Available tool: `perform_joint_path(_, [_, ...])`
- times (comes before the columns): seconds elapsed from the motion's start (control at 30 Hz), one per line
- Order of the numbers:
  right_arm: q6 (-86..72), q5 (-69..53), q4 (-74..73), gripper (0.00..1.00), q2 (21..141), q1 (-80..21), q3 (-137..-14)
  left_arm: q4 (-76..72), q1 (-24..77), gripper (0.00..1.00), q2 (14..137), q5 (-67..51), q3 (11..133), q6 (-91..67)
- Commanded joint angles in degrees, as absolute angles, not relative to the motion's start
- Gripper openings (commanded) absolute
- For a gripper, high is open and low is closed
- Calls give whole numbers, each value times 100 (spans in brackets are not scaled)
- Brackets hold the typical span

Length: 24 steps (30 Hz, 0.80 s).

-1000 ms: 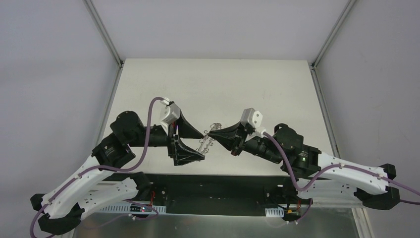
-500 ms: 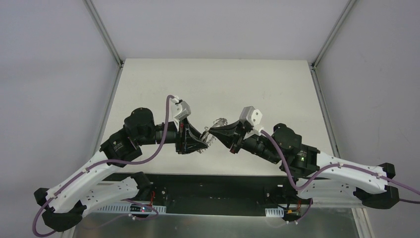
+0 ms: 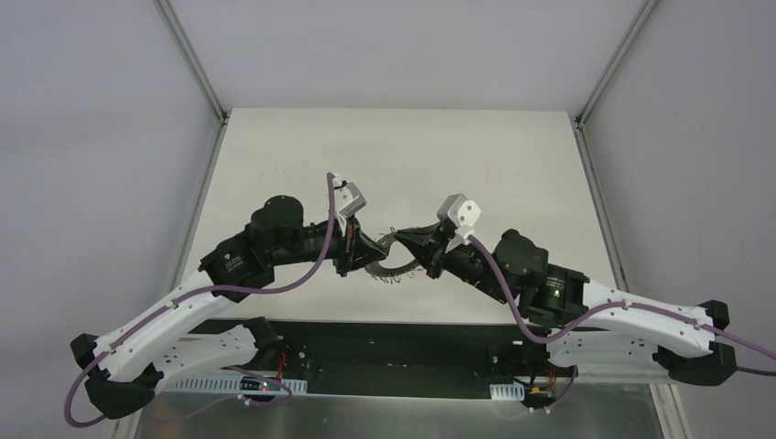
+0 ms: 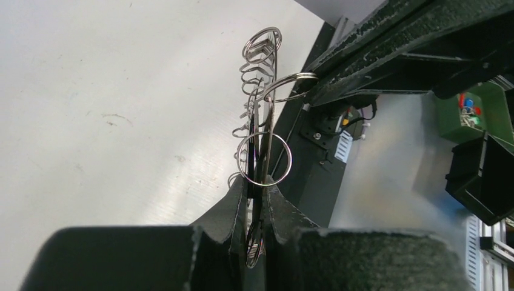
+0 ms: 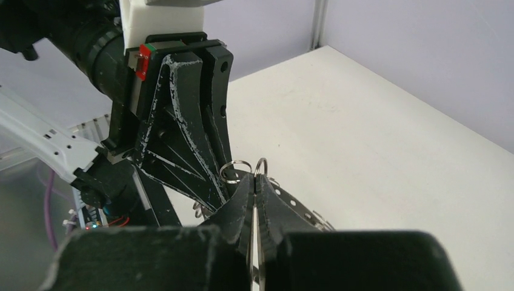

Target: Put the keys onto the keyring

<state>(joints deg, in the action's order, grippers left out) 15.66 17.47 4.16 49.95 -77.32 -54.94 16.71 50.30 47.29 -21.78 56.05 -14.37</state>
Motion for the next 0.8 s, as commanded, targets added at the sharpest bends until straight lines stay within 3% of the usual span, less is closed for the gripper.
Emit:
perform_joint_path(0.0, [1412,2122,881,0,4789,-7765,-5510,1986,4993,0,4945,-1054,5645,-1315])
perform_joint_path(0.1, [1362,2378,725,10,4804,-7770,-5487,2057,4998,0,5154,-581,5699,-1325])
perform_joint_path(0.23, [1252,3013,374,50,4813,-7756,-5459,2184,4994,0,5528,406,5727,-1391])
perform_joint_path(0.3, [1166,3386,175,62,4816,-7725,-5430,2215,4997,0,5721,930,5702,-1454])
perform_joint_path(0.47, [713,4541,-516,68,4983,-7509,-5260,2271,4994,0,6325,2267,5653,-1532])
perform_joint_path(0.77, [-298,4734,-998,71,4722,-7282,-4462,2373,4995,0,8044,3576,6155,-1510])
